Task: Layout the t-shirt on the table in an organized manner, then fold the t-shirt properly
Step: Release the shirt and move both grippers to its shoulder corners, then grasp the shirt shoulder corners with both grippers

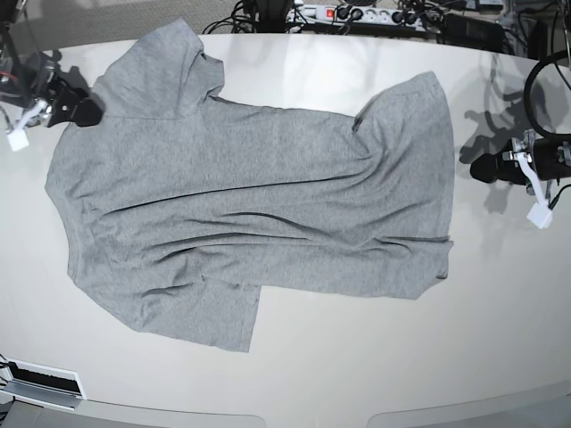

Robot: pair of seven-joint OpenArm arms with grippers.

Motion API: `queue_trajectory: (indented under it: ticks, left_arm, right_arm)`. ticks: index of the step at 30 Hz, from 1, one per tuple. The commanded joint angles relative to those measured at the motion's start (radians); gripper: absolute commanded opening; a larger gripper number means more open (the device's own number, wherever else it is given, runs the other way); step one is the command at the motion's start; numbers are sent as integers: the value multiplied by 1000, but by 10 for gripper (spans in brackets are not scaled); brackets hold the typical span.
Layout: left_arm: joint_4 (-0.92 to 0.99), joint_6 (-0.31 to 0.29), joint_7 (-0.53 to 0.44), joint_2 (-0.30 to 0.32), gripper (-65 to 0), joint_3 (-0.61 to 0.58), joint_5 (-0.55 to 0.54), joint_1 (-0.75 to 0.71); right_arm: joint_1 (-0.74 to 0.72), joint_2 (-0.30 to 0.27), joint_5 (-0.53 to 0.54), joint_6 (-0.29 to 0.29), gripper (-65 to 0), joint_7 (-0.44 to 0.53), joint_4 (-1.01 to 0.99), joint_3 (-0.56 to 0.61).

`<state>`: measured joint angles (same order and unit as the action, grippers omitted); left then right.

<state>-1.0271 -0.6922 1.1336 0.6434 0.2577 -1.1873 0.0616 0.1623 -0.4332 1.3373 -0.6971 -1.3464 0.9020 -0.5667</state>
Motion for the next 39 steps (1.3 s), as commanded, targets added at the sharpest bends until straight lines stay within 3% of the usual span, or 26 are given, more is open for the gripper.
queue_trajectory:
  ticks: [1, 7, 9, 12, 13, 16, 21, 25, 27, 32, 39]
  left_arm:
    - [-13, -6, -11, 25, -650, 11, -31, 17]
    - [-13, -6, 3, 24, -650, 16, -45, 16]
    - [-13, -6, 3, 23, -650, 38, -73, 5]
    - [-13, -6, 12, 13, -650, 102, -105, -25]
    - [-13, -6, 30, 5, -650, 136, -105, -38]
    - [-13, -6, 89, -27, -650, 249, -105, -82]
    - [-13, -6, 90, -84, -650, 408, -105, -190]
    - [-13, 1, 55, -126, -348, 433, -105, -268]
    - [-13, 13, 32, -140, -250, 433, -105, -289]
    - [-13, 12, 26, -165, -240, 433, -105, -296]
    - [-13, 12, 22, -168, -240, 433, -105, -296]
  right_arm:
    - [-5, -10, -10, -1, -256, 0, 8, -3]
    - [-5, -27, -10, -1, -285, 10, 8, -3]
    - [-5, -38, -10, -1, -383, 8, 8, -3]
    - [-5, -50, -10, -1, -608, -1, 8, -3]
    - [-5, -51, -11, -1, -650, -3, 8, -3]
    - [-8, -51, -50, -1, -650, -5, 8, -3]
    - [-8, -51, -60, -1, -650, -5, 8, -3]
    - [-8, -51, -50, -1, -650, -5, 8, -3]
    - [-8, -51, -50, -1, -632, -1, 8, -3]
    - [-8, -49, -47, -1, -345, 7, 8, -3]
    - [-8, -49, -77, -1, -347, 88, 8, -3]
